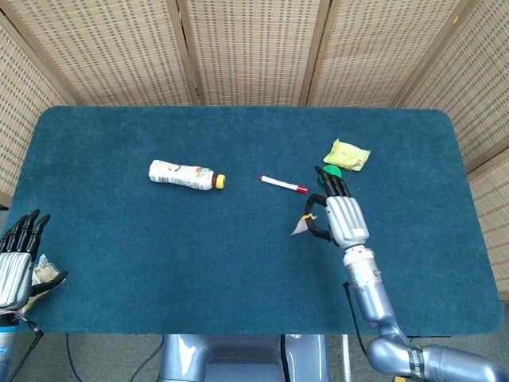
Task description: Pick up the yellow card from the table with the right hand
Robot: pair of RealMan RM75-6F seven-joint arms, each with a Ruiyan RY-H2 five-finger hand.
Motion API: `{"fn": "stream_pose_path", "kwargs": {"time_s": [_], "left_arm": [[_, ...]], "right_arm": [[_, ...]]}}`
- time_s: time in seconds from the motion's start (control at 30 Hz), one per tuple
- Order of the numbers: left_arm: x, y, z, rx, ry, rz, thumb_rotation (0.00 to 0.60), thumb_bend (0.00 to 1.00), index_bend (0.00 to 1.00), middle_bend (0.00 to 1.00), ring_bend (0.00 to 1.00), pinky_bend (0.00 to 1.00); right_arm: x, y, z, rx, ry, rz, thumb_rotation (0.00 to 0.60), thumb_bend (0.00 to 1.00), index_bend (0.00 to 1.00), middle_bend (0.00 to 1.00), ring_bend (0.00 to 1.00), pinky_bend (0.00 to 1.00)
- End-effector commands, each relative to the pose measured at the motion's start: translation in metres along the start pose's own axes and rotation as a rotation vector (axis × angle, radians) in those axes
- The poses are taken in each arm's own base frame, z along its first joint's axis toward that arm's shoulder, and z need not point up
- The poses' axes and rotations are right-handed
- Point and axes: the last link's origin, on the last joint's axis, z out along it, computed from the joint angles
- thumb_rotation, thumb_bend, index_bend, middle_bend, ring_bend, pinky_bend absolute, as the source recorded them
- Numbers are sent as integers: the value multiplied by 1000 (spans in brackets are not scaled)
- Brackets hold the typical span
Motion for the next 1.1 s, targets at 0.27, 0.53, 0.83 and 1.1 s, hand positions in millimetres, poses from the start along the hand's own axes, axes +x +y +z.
{"fn": "stream_pose_path", "kwargs": {"time_s": [0.27, 0.53, 0.83, 1.1], "left_arm": [[2, 7, -5, -28, 25, 8, 600, 69, 0, 0, 0, 114], [3, 8, -7, -39, 33, 8, 600, 69, 0, 0, 0, 114], [4, 8, -7, -40, 40, 5, 600, 69, 0, 0, 0, 114], [4, 10, -9, -48, 43, 9, 600, 69, 0, 0, 0, 114]], "right_arm": [[27, 55, -76, -125, 2, 196, 600, 550, 628, 64, 0, 0], [28, 74, -116, -126, 32, 369, 600, 547, 629, 63, 0, 0], [11, 74, -141, -118, -37, 468, 600, 546, 629, 55, 0, 0], [-1, 64, -154, -89, -73, 498, 600, 546, 629, 54, 0, 0]]}}
